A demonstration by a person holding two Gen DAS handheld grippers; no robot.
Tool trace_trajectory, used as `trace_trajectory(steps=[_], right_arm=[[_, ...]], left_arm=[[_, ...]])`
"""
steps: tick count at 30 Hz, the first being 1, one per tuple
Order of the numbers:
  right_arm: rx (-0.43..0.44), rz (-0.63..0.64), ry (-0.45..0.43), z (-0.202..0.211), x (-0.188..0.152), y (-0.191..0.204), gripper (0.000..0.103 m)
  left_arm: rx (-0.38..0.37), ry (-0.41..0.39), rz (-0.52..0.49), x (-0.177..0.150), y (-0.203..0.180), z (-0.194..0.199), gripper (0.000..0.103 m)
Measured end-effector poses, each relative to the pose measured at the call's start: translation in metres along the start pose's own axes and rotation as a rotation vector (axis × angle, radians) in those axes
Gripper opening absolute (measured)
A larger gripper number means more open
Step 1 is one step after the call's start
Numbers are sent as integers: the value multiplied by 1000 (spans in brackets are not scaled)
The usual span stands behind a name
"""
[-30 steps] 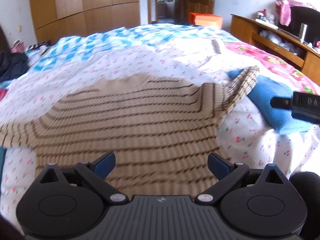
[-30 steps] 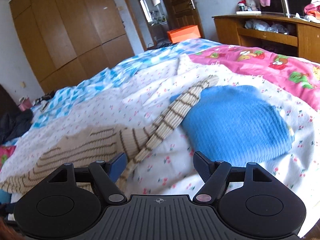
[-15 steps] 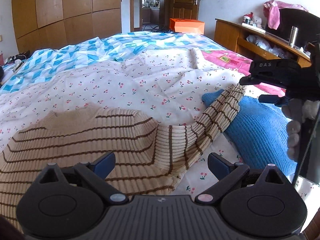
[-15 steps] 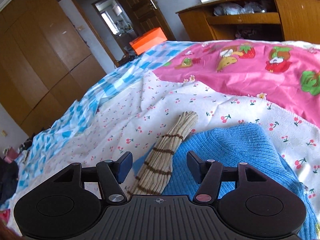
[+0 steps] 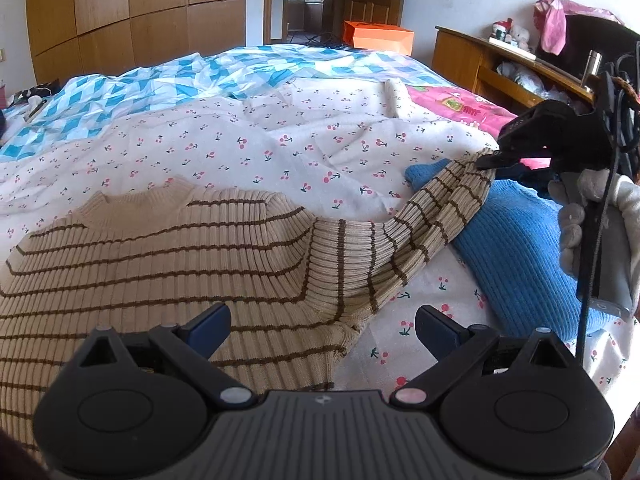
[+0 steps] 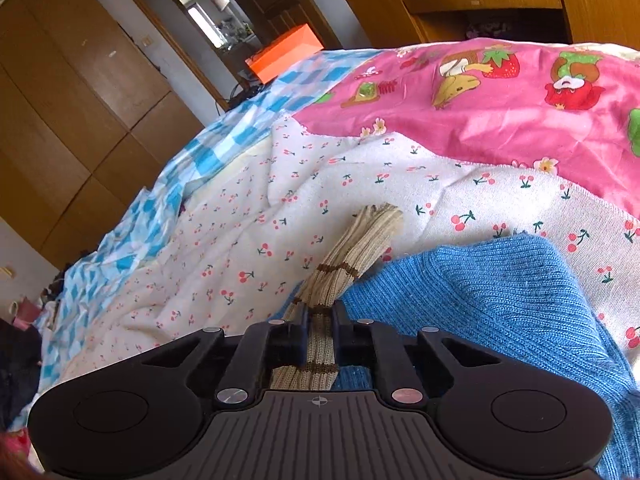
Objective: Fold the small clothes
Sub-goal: 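Lift the sleeve and lay it across the sweater body with the right gripper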
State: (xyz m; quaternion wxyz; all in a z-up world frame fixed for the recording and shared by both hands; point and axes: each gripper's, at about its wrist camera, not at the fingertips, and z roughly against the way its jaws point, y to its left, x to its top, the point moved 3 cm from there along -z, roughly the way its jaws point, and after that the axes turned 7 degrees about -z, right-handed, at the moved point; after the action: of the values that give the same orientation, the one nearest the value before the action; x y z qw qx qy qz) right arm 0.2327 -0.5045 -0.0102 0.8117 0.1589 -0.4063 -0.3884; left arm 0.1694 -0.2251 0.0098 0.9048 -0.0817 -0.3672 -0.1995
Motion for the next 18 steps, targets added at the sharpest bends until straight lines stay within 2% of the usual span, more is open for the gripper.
trace_trajectory(steps=[5, 10, 14, 18], right_arm=[[142, 1, -42, 46, 1, 29, 10], [320, 73, -60, 96, -9, 95, 9], [423, 200, -11, 114, -46, 162, 9], [484, 316, 101, 98, -106, 230, 9]], left_arm=[[5, -14, 40, -8, 19, 15, 103], [27, -26, 75, -27, 50, 37, 103], [59, -29, 118, -49, 87, 57, 103], [117, -34, 185, -76, 130, 78, 103]])
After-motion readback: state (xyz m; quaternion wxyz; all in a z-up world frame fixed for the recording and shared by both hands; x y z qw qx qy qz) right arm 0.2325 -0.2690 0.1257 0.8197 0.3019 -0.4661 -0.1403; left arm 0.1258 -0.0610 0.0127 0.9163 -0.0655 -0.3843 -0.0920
